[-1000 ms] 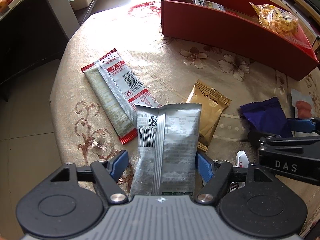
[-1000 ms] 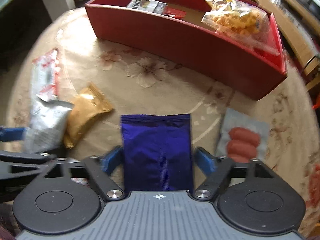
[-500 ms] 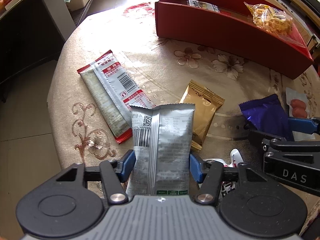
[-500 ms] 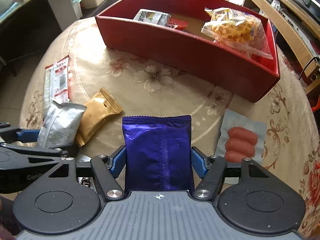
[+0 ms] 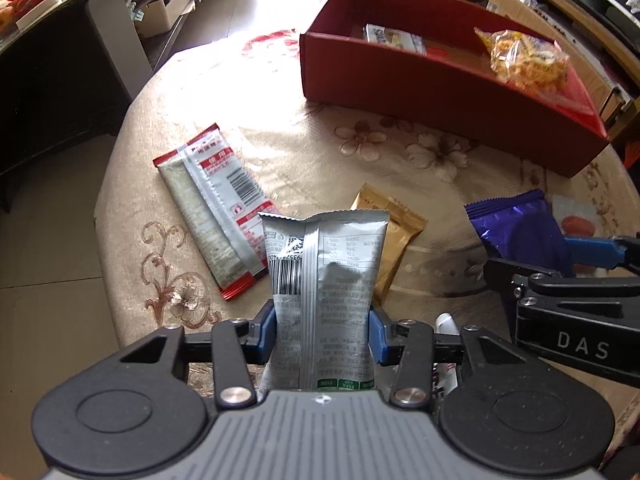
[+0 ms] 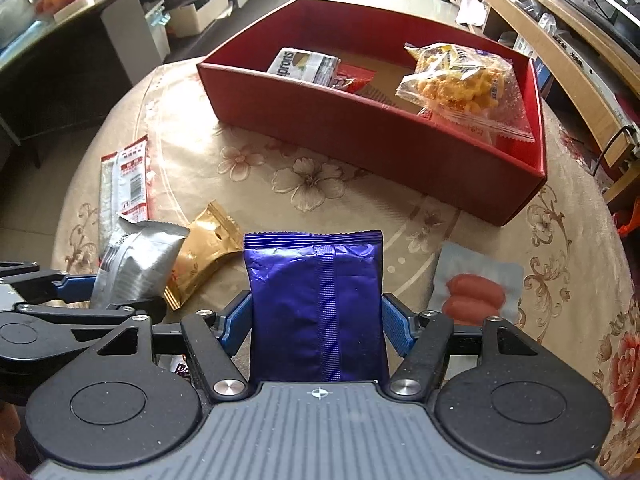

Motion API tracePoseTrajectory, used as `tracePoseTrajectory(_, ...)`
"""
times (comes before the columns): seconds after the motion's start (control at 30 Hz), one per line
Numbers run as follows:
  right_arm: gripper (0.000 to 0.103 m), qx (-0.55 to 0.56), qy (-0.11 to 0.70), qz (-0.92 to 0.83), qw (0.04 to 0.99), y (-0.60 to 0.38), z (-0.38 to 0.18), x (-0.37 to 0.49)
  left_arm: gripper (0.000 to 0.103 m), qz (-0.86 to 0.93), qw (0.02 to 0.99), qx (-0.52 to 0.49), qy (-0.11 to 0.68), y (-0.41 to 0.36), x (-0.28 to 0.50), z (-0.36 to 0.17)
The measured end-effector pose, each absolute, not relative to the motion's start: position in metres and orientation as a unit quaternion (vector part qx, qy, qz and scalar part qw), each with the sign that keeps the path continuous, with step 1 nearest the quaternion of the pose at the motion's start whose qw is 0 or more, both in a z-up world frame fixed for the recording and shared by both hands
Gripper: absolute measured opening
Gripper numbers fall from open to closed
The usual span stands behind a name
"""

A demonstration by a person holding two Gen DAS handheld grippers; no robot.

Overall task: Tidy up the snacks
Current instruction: 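Lift and carry the silver foil bag and blue bar over the red box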

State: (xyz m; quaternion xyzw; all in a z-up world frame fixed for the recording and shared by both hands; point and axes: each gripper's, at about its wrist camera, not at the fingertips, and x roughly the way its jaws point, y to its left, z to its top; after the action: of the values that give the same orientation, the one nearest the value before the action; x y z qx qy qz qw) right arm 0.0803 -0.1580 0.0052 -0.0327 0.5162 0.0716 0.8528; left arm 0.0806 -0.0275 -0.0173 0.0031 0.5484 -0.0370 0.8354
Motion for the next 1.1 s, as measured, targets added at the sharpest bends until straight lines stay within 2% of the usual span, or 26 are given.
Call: tracePoseTrajectory(1.1,0.074,-0.024,0.485,0.045,0.873,-0.174,0.027,0.093,0.042,-0.046,0.858,0.0,0.511,-0.043,0.102,0.011)
